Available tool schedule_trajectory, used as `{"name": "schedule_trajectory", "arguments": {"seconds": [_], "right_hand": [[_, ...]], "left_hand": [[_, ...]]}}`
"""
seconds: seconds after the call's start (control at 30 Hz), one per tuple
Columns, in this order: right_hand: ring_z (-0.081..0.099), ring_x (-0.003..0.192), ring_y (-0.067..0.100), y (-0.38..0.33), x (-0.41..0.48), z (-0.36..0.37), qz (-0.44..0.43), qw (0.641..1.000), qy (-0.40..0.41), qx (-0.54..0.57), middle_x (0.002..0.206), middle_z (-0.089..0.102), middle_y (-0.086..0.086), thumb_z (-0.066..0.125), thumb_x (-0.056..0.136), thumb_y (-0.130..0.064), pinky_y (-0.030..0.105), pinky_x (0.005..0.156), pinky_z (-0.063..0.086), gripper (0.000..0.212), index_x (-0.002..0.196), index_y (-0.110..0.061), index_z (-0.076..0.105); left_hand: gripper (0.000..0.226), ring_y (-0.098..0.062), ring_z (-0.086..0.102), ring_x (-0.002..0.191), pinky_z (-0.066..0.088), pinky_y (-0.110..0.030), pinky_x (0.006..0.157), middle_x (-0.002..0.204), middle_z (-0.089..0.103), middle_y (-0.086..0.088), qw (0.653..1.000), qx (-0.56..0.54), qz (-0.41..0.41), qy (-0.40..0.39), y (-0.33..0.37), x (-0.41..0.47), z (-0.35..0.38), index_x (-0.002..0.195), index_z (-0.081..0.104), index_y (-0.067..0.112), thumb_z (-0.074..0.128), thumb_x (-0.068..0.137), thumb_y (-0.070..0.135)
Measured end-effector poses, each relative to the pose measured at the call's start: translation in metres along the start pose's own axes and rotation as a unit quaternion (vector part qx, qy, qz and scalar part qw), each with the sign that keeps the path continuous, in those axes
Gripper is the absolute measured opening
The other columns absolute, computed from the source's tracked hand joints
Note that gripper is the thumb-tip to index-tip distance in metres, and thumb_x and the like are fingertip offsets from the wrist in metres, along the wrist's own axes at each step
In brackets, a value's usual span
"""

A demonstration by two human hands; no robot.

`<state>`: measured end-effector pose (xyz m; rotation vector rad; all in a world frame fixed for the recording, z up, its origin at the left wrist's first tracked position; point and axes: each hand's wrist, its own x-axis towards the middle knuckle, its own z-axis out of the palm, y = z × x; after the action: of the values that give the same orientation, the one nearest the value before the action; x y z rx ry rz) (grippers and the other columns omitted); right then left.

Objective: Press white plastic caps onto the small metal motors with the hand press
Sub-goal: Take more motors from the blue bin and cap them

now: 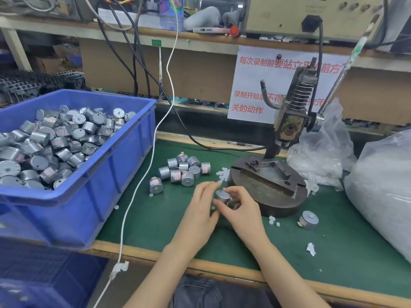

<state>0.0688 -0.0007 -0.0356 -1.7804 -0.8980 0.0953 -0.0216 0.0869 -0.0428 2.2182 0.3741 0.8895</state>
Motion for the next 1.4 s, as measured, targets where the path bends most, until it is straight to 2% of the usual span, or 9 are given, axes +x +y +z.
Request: {"name": "schedule_trajectory", "arguments": {"seconds": [0.17,0.27,0.37,0.47,0.53,0.73,0.87,0.97,1.4], "right_hand": [[0.054,0.085,-0.004,0.003,0.002,0.003,0.005,1.0,0.012,-0.024,0.091,0.06,-0.022,0.076,0.074,-0.028,0.004,0.07,0.035,0.032,0.087,-0.039,0.049],[0.055,0.094,0.006,0.007,0.002,0.004,-0.003,0.999,-0.005,-0.05,0.098,0.057,-0.024,0.071,0.08,-0.028,0.013,0.079,0.037,0.038,0.112,-0.037,0.052],[0.049,0.091,0.002,0.007,0.003,0.006,-0.022,0.996,-0.031,-0.08,0.107,0.057,-0.011,0.064,0.087,-0.029,0.015,0.082,0.035,0.054,0.137,-0.026,0.043],[0.044,0.079,-0.001,0.008,0.004,0.008,-0.049,0.991,-0.035,-0.116,0.093,0.05,-0.008,0.059,0.091,-0.026,0.01,0.074,0.029,0.05,0.137,-0.016,0.045],[0.044,0.082,0.002,0.007,0.005,0.008,-0.044,0.991,-0.039,-0.124,0.093,0.05,-0.007,0.058,0.092,-0.026,0.009,0.076,0.029,0.044,0.133,-0.011,0.051],[0.047,0.09,0.007,0.004,0.013,0.017,-0.022,0.987,-0.058,-0.151,0.099,0.051,-0.005,0.052,0.094,-0.03,0.014,0.075,0.029,0.035,0.123,-0.011,0.057],[0.052,0.105,0.016,0.005,0.011,0.02,-0.005,0.985,-0.099,-0.145,0.105,0.046,-0.001,0.04,0.099,-0.026,0.017,0.08,0.03,0.04,0.136,-0.012,0.044],[0.044,0.098,0.01,0.007,0.013,0.018,0.008,0.984,-0.103,-0.145,0.104,0.043,-0.002,0.033,0.102,-0.023,0.012,0.077,0.025,0.042,0.143,-0.012,0.034],[0.047,0.111,0.018,0.013,0.014,0.019,-0.001,0.976,-0.131,-0.173,0.116,0.046,0.005,0.03,0.102,-0.024,0.013,0.08,0.026,0.045,0.145,-0.012,0.028]], "left_hand": [[0.065,-0.014,0.037,0.116,0.029,-0.024,0.101,0.124,0.04,0.005,0.993,0.076,-0.085,0.005,-0.012,0.004,0.0,0.14,0.032,0.024,0.064,0.083,0.018],[0.062,-0.016,0.041,0.108,0.026,-0.021,0.092,0.111,0.05,0.006,0.987,0.125,-0.095,-0.015,-0.014,0.005,0.002,0.14,0.033,0.025,0.063,0.085,0.026],[0.055,-0.014,0.044,0.1,0.024,-0.02,0.084,0.1,0.052,0.009,0.986,0.131,-0.104,-0.018,-0.015,0.005,0.002,0.136,0.039,0.026,0.062,0.086,0.028],[0.036,-0.015,0.045,0.1,0.024,-0.02,0.081,0.101,0.053,0.007,0.983,0.148,-0.111,-0.015,-0.016,0.005,0.001,0.119,0.055,0.026,0.062,0.084,0.031],[0.024,-0.016,0.045,0.101,0.025,-0.019,0.082,0.102,0.055,0.006,0.982,0.143,-0.121,-0.01,-0.015,0.004,0.0,0.108,0.062,0.023,0.059,0.085,0.022],[0.033,-0.023,0.05,0.097,0.036,-0.023,0.083,0.095,0.062,-0.007,0.98,0.037,-0.189,0.052,-0.012,0.005,-0.007,0.095,0.066,0.004,0.042,0.078,-0.011],[0.034,-0.022,0.052,0.096,0.037,-0.023,0.081,0.093,0.063,-0.008,0.978,0.014,-0.198,0.065,-0.011,0.005,-0.009,0.089,0.066,0.002,0.039,0.078,-0.014],[0.033,-0.022,0.053,0.096,0.036,-0.022,0.079,0.093,0.064,-0.009,0.976,0.015,-0.205,0.07,-0.011,0.005,-0.008,0.087,0.067,0.002,0.039,0.077,-0.015],[0.034,-0.023,0.053,0.096,0.037,-0.022,0.08,0.093,0.064,-0.009,0.975,0.013,-0.209,0.076,-0.012,0.005,-0.007,0.085,0.067,0.002,0.039,0.077,-0.015]]}}
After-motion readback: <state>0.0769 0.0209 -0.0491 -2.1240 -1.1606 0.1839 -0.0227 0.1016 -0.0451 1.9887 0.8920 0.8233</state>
